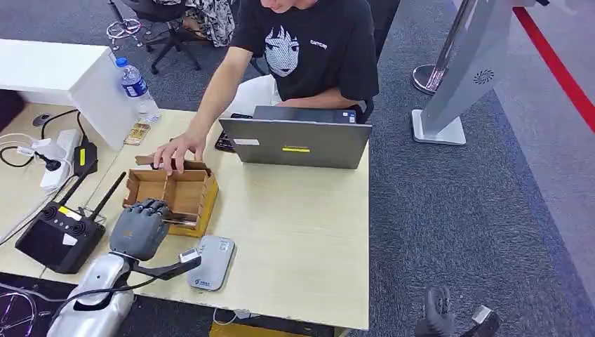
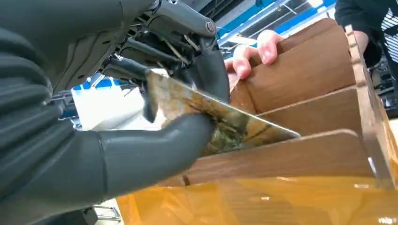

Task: Pass the card to the sensor for recognition and then transmit it.

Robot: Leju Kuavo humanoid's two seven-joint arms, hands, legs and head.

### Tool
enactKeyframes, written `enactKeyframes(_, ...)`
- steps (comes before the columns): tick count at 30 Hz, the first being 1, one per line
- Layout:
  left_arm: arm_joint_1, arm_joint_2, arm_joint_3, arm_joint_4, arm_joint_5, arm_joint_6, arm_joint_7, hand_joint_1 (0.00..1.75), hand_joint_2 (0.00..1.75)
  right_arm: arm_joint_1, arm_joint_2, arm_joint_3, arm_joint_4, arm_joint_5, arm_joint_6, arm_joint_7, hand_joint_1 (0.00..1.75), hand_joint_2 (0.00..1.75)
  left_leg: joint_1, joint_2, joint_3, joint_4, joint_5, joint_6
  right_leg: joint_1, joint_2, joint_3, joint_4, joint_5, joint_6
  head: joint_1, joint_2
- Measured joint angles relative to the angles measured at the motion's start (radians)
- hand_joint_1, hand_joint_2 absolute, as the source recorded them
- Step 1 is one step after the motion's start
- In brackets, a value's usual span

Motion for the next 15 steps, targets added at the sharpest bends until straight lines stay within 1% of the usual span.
enactKeyframes(5,-0.003,0.0,0.0,0.0,0.007,0.028,-0.007,1.75,1.75,0.0,0.0,0.0,0.0,0.005,-0.002,0.0,0.0,1.75,0.0,0.0,0.0,0.0,0.0,0.0,0.0,0.0,0.0,0.0,0.0,0.0,0.0,0.0)
enactKeyframes(9,-0.033,0.001,0.0,-0.019,0.03,0.029,-0.015,1.75,1.75,-0.001,0.0,0.0,0.001,0.014,-0.002,0.0,0.0,1.75,0.0,0.0,0.0,0.0,0.0,0.0,0.0,-0.001,0.0,0.0,0.0,0.0,0.0,0.0)
enactKeyframes(13,-0.132,0.015,0.0,-0.065,0.084,-0.033,-0.019,1.75,1.75,-0.008,0.0,0.0,0.002,0.016,-0.002,0.002,0.0,1.75,0.0,-0.002,-0.001,0.001,0.003,0.0,0.0,-0.003,0.0,0.0,0.002,0.001,0.0,0.0)
enactKeyframes(15,-0.204,0.026,-0.003,-0.073,0.097,-0.07,-0.014,1.75,1.75,-0.011,0.0,0.0,0.003,0.018,-0.002,0.004,0.0,1.75,0.001,-0.002,-0.001,0.001,0.004,0.0,0.0,-0.002,-0.001,0.0,0.003,0.0,0.0,0.0)
